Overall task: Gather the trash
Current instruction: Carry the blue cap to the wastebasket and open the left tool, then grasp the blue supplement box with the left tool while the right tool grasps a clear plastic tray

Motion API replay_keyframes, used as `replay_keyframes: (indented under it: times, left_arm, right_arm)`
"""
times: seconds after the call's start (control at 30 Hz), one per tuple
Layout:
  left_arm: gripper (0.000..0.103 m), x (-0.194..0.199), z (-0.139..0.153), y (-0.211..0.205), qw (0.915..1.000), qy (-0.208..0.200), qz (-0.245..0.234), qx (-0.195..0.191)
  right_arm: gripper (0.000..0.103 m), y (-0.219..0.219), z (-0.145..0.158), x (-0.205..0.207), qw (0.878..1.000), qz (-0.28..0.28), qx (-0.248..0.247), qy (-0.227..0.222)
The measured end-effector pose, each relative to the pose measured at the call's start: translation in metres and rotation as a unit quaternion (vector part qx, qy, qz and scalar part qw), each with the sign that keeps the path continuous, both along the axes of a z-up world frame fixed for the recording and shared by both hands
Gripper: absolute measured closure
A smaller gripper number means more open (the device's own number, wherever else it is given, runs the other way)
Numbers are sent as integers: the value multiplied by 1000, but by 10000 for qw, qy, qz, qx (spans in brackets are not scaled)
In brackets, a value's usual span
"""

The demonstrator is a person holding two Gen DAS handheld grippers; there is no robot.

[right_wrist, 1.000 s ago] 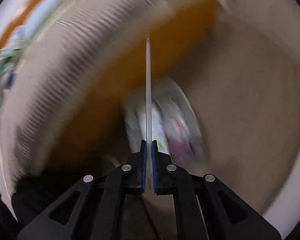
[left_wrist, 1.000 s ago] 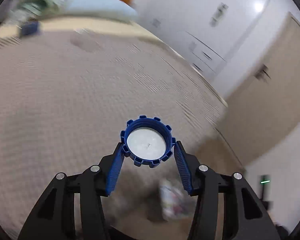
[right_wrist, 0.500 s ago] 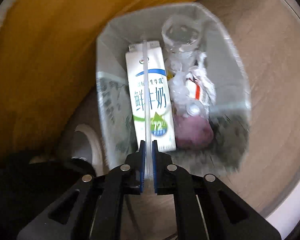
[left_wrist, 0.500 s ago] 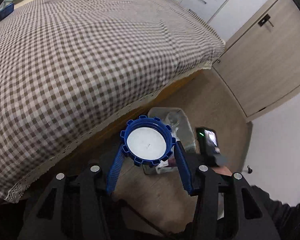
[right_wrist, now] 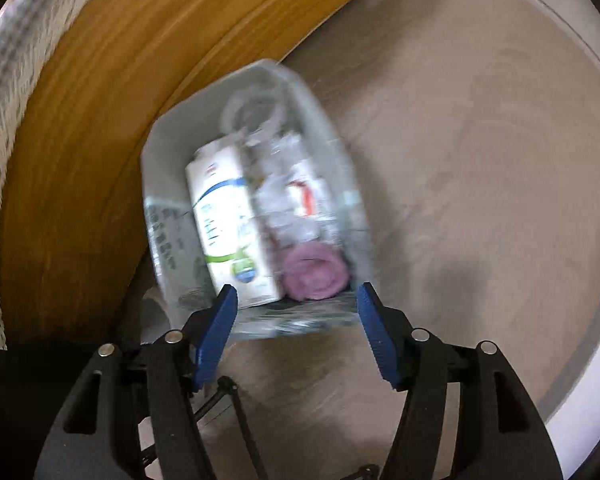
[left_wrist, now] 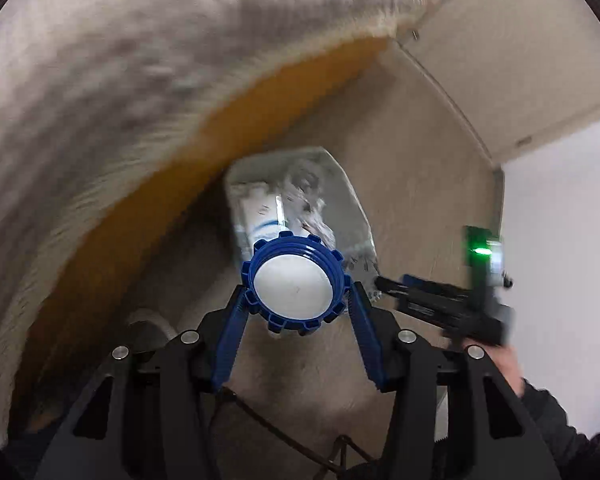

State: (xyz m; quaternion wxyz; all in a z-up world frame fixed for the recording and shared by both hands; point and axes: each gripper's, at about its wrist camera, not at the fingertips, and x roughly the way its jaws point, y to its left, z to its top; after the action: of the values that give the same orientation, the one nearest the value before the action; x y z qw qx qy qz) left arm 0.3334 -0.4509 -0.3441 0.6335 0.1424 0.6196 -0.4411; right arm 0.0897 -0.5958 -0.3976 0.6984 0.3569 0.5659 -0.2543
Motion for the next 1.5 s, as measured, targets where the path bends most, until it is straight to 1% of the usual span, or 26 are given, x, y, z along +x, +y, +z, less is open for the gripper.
replay_keyframes:
  times: [0.1, 0.17, 0.2, 0.23, 0.27, 0.3, 0.33, 0.37, 0.4, 0.43, 0.5, 0.57, 0.63, 0.7, 0.73, 0.8, 0.87, 0.97, 1.1, 1.13, 1.2, 1.27, 1.3, 1.4, 1.43, 1.5]
  left_arm:
    - [54, 0, -32, -51, 9994, 122, -251, 227]
    - [53, -2, -53, -79, 9987, 285, -324, 280]
    - [44, -1, -67, -96, 9988, 304, -200, 337]
    - [34, -1, -75, -104, 9989, 257, -114, 373]
    - [18, 0, -84, -109, 9989, 216, -40, 423]
    - [17, 3, -101, -118, 9982, 294, -24, 513]
    - [17, 1, -108, -115, 9972, 428, -76, 603]
    - [17, 4, -123, -119, 9949, 642, -83, 777]
    - [17, 8, -129, -116, 9934, 793, 24, 834]
    - [17, 10, -129, -107, 9927, 885, 157, 799]
    - [15, 15, -128, -92, 9924, 953, 380, 679]
    - [15, 16, -125, -78, 9930, 957, 338, 604]
    - [15, 12, -121, -72, 9938, 743, 135, 821]
    - [15, 4, -116, -75, 9946, 547, -215, 851]
    - [15, -1, -109, -77, 9950, 334, -410, 851]
    - [15, -8, -97, -78, 9954, 119, -646, 702]
    - [15, -11, -81, -76, 9960, 99, -753, 479]
    - [15, -7, -60, -66, 9976, -26, -651, 254]
    - [15, 10, -26, -42, 9993, -292, -249, -46]
    - [15, 15, -14, -32, 9991, -392, -99, -128]
    - [15, 24, 7, -10, 9978, -521, 215, -364]
    - [15, 34, 28, 18, 9950, -561, 598, -568]
    - [15, 39, 40, 34, 9924, -567, 826, -715]
    - [15, 57, 77, 89, 9798, -549, 1439, -1277]
    - [15, 64, 89, 109, 9745, -605, 1612, -1442]
    - [15, 80, 109, 145, 9646, -785, 1909, -1640]
  right_arm:
    - [43, -13, 14, -26, 9995, -284, -112, -75]
    - [43, -17, 22, -34, 9990, -415, -90, -136]
    - [43, -19, 24, -38, 9987, -476, -90, -185]
    - [43, -19, 24, -38, 9986, -481, -76, -199]
    - [43, -18, 22, -36, 9988, -453, -49, -198]
    - [43, -18, 19, -35, 9990, -410, -48, -156]
    - [43, -16, 15, -32, 9993, -365, -66, -102]
    - [43, -15, 15, -30, 9994, -326, -81, -75]
    - [43, -15, 15, -29, 9995, -302, -89, -58]
    - [43, -14, 13, -28, 9995, -299, -80, -40]
    - [43, -11, 7, -21, 9996, -273, 12, -7]
    - [43, -7, 0, -12, 9998, -173, 43, 85]
    - [43, -3, -6, 0, 9998, -82, 20, 201]
    - [43, -2, -6, 6, 9996, -56, -20, 261]
    - [43, -1, -4, 11, 9996, -49, -60, 260]
    - [43, 0, 3, 15, 9996, -13, -116, 245]
    - [43, 3, 9, 18, 9994, 40, -218, 273]
    - [43, 5, 21, 20, 9988, 83, -377, 290]
    - [43, 8, 44, 26, 9975, 160, -621, 291]
    - [43, 10, 55, 30, 9965, 219, -752, 286]
    - [43, 13, 70, 37, 9949, 298, -931, 250]
    - [43, 18, 92, 47, 9927, 376, -1135, 131]
    - [41, 20, 104, 55, 9919, 406, -1205, 26]
    - [37, 31, 137, 76, 9881, 474, -1419, -362]
    - [37, 39, 153, 91, 9856, 555, -1493, -567]
    - [37, 53, 174, 118, 9819, 720, -1529, -860]
